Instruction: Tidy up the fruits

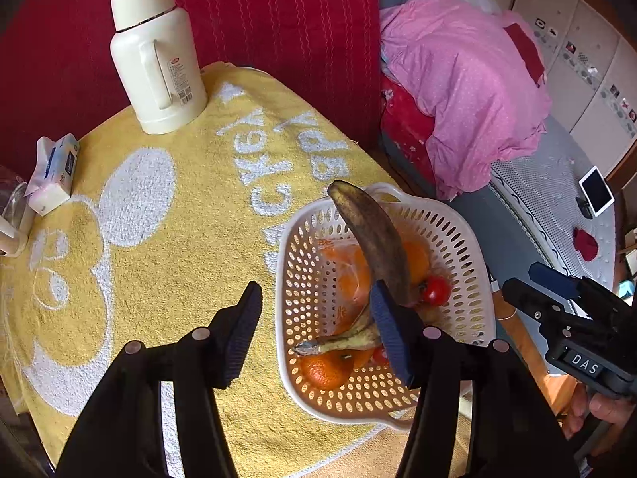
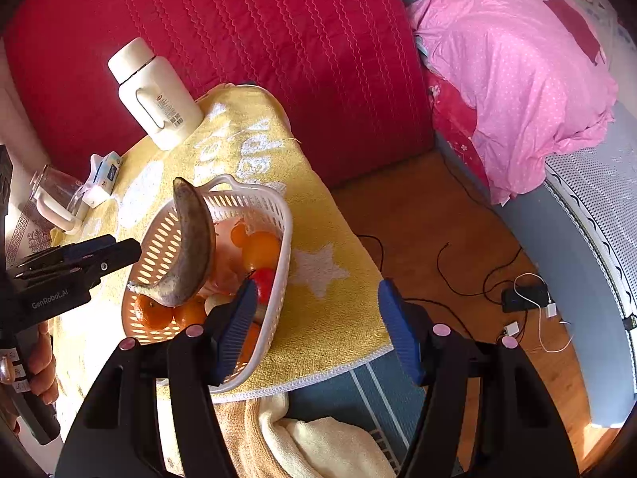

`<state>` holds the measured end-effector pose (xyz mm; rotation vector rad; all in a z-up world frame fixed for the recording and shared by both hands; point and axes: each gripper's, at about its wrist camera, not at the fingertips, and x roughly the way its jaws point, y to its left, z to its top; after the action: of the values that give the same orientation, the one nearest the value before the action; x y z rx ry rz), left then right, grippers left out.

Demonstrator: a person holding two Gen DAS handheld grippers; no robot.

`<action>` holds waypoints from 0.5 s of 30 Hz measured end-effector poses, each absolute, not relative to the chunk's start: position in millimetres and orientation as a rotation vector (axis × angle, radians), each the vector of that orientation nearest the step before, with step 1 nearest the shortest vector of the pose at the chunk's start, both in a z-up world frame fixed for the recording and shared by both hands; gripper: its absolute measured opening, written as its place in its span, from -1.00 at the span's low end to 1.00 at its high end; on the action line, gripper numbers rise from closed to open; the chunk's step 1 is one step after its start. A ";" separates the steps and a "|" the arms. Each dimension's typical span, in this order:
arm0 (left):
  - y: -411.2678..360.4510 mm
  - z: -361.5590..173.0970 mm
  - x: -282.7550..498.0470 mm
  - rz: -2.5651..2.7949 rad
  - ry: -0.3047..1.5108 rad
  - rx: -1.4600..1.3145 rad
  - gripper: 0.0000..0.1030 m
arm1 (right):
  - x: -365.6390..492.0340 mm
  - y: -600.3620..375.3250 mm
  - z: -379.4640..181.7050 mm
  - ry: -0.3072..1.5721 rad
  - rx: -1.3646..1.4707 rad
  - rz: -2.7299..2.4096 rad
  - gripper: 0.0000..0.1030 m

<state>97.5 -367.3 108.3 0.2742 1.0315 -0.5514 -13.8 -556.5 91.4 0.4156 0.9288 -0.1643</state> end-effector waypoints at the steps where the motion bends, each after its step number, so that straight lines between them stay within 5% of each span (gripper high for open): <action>1: -364.3 109.0 97.2 -0.542 1.032 0.276 0.29 | -12.8 -554.9 92.1 0.928 0.415 -0.162 0.29; 3: -356.9 112.2 94.8 -0.521 1.011 0.270 0.54 | -11.8 -551.6 94.4 0.921 0.415 -0.157 0.42; 9: -344.8 121.5 90.3 -0.471 0.977 0.305 0.74 | -10.4 -541.1 99.2 0.924 0.406 -0.143 0.62; 15: -335.6 134.0 82.6 -0.412 0.948 0.340 0.76 | -12.2 -532.3 102.4 0.942 0.405 -0.143 0.88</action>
<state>82.6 -335.6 134.0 0.3402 0.9485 -0.4124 -12.2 -532.3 102.4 0.4049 0.9424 -0.1425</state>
